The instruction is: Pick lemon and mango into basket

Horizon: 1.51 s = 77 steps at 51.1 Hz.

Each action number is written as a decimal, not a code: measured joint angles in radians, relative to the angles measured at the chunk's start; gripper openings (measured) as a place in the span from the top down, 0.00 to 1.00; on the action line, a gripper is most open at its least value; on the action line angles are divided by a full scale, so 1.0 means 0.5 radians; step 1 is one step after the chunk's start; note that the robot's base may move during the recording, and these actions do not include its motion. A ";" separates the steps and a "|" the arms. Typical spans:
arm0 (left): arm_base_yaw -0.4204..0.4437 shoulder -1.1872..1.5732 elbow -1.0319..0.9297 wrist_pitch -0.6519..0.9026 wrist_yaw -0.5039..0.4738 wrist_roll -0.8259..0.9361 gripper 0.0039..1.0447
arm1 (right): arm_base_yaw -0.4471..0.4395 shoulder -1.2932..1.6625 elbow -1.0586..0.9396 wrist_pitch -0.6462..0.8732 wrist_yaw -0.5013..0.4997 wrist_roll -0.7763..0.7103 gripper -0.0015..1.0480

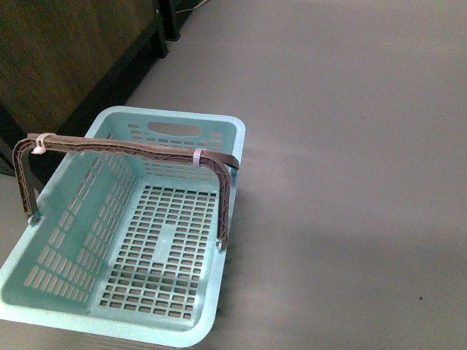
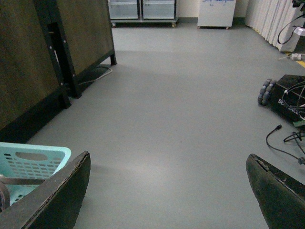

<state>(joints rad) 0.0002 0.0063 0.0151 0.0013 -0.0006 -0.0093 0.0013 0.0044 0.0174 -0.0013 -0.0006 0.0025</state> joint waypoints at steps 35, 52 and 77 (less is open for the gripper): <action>0.000 0.000 0.000 0.000 0.000 0.001 0.06 | 0.000 0.000 0.000 0.000 0.000 -0.001 0.08; 0.101 0.372 0.177 -0.410 0.336 -0.415 0.06 | 0.001 0.000 0.000 0.000 -0.001 -0.001 0.08; -0.378 2.791 0.601 1.150 0.038 -2.392 0.06 | 0.000 0.000 0.000 0.000 0.001 -0.001 0.08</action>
<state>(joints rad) -0.1886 1.4017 0.3157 0.5762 0.0185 -1.2053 0.0013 0.0044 0.0174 -0.0013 -0.0002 0.0021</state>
